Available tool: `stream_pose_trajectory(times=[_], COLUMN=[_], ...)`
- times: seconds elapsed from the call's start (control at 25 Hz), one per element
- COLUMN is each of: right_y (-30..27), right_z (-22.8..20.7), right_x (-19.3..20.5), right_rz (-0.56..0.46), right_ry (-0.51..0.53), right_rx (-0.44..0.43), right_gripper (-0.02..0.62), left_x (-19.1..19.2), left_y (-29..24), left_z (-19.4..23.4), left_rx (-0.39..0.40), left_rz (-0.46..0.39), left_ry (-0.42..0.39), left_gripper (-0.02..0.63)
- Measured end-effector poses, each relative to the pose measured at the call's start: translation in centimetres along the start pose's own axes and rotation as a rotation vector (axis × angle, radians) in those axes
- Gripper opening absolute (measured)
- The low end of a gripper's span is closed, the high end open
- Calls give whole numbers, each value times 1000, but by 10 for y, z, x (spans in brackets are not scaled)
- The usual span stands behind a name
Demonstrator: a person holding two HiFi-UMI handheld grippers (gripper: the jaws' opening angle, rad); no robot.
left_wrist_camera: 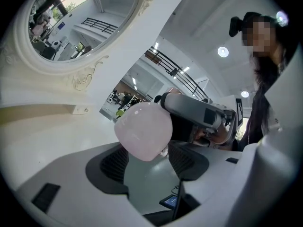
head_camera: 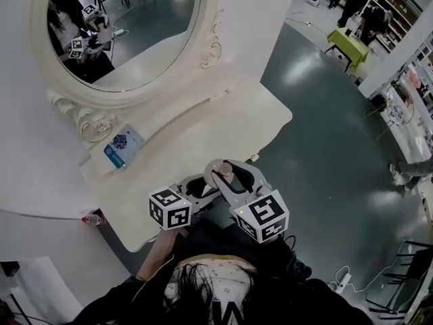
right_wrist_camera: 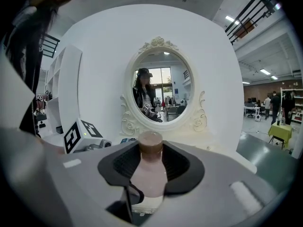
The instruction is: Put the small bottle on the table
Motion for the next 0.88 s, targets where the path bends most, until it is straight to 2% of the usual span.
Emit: stream_pose_trajectory(times=[0.4, 0.64, 0.88], right_y=[-33, -62, -77], right_z=[-16, -50, -105], right_x=[1, -4, -14], right_rz=[38, 34, 46], right_ry=[6, 29, 101], right_rx=[-80, -208, -337], right_gripper=[149, 149, 149], left_x=[-9, -28, -55], left_y=[-5, -25, -75], left_z=[30, 59, 79], left_rx=[-64, -175, -279], left_rz=[-33, -96, -167], left_ry=[48, 65, 86], left_gripper=[262, 262, 262])
Point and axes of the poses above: the fingertips, and each gripper's own axes: y backward along the fingers, z to its left, x out of its underside, the point moved 3 cm from there along y, backward along the fingers, and after that the axes turned 1 degree about -x, right-handed, at the moved point
